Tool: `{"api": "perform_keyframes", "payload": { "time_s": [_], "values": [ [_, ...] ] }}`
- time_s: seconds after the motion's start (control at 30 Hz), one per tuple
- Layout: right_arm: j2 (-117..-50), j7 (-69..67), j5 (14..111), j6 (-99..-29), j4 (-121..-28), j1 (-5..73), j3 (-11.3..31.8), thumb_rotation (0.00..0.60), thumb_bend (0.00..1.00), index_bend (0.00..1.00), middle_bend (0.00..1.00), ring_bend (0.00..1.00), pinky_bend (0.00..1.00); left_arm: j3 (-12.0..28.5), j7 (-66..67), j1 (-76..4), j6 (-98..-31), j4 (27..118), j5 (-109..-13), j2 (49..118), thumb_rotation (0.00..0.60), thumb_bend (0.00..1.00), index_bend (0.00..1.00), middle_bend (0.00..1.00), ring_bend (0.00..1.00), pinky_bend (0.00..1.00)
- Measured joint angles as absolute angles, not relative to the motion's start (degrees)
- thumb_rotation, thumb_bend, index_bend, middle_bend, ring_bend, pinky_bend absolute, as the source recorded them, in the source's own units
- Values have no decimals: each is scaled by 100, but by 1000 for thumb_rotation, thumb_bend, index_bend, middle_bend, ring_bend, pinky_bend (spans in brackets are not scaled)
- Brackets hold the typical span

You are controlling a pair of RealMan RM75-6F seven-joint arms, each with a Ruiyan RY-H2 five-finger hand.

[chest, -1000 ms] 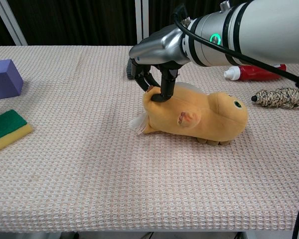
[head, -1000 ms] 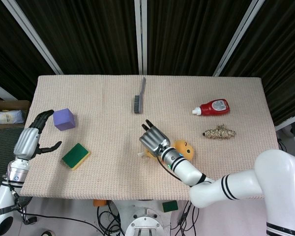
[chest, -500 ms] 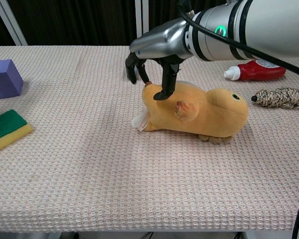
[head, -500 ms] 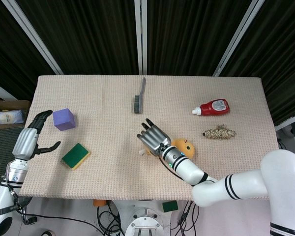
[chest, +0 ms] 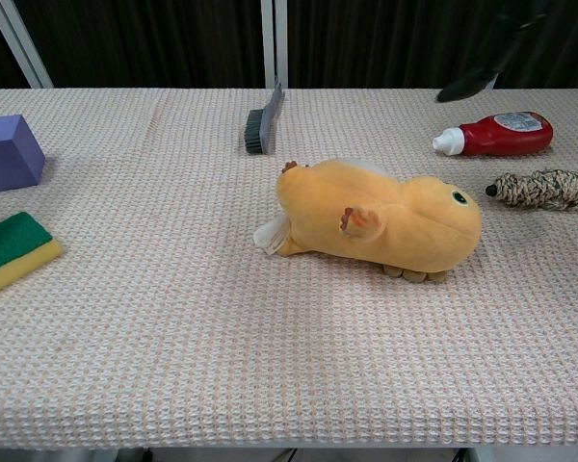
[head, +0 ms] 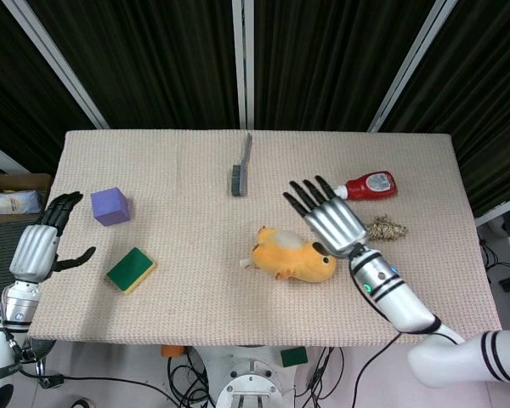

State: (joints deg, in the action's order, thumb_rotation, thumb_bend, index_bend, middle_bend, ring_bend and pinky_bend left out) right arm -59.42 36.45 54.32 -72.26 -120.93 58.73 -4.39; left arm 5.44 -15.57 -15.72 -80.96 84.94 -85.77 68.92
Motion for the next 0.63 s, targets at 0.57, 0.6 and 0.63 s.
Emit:
{"api": "perform_keyframes", "payload": {
  "time_s": [0.57, 0.6, 0.63],
  "values": [
    [-6537, 1097, 7751, -10175, -8653, 1249, -1601, 600, 216, 0, 0, 0, 0, -170, 450, -391, -9065, 8830, -8609, 6847, 600, 119, 77, 58, 33, 204],
    [-6683, 1032, 7775, -10217, -8446, 1045, -1548, 600, 216, 0, 0, 0, 0, -200, 482, -347, -9129, 8838, -8676, 6852, 600, 123, 77, 58, 32, 204],
    [-6768, 993, 7788, -10225, -8349, 925, -1493, 600, 216, 0, 0, 0, 0, -218, 496, -311, -9175, 8839, -8719, 6860, 600, 125, 77, 58, 30, 204]
  ]
}}
